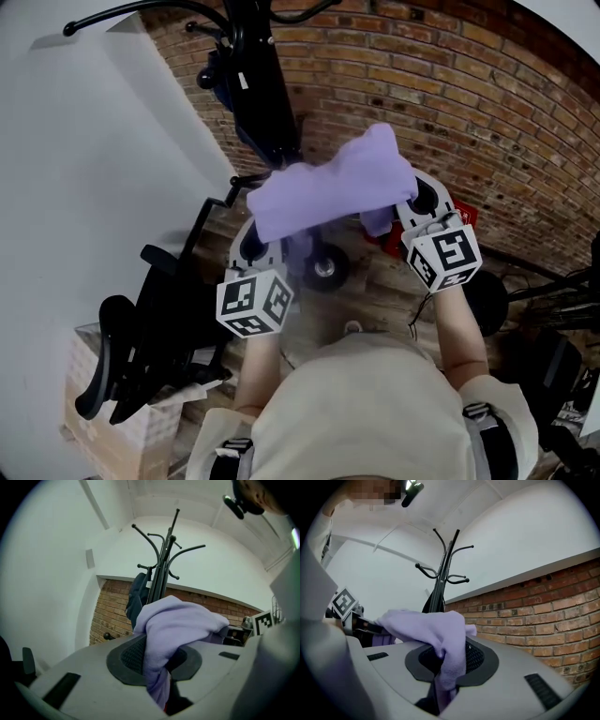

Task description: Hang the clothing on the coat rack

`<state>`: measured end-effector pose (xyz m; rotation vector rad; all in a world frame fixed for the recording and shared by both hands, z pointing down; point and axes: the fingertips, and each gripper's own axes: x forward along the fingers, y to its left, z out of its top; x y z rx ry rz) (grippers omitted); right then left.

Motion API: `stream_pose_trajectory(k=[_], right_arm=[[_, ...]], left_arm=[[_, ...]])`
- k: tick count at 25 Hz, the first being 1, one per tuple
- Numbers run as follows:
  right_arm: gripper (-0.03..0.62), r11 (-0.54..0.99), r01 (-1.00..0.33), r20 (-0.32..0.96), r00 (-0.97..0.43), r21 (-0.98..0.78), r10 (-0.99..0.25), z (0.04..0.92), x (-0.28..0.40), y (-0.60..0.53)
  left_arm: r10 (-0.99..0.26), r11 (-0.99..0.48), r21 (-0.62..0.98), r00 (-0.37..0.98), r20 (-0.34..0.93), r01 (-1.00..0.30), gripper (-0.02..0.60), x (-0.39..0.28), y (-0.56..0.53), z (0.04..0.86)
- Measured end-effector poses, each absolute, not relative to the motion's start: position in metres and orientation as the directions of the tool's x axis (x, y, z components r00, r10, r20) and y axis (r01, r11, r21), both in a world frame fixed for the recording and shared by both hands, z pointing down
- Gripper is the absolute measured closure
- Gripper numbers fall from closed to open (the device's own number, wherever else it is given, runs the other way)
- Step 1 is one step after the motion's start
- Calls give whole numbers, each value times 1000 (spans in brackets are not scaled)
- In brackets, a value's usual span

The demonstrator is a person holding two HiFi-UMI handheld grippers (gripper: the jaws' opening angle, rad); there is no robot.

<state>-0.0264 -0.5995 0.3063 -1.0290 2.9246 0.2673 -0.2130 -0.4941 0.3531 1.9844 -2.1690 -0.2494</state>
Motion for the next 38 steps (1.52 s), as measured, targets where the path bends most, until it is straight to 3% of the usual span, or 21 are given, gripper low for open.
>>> stream_pose_trajectory(k=[22,38], right_arm=[[545,846,-523,59,-846,100,-530,375,-75,-680],[545,863,-504,204,-844,18,-497,451,-86,-696]], left_arm=[[-954,268,270,-215,210,-925,522,-236,-538,433],[-905,301,223,-204,373,-927,522,-223,-558,509]])
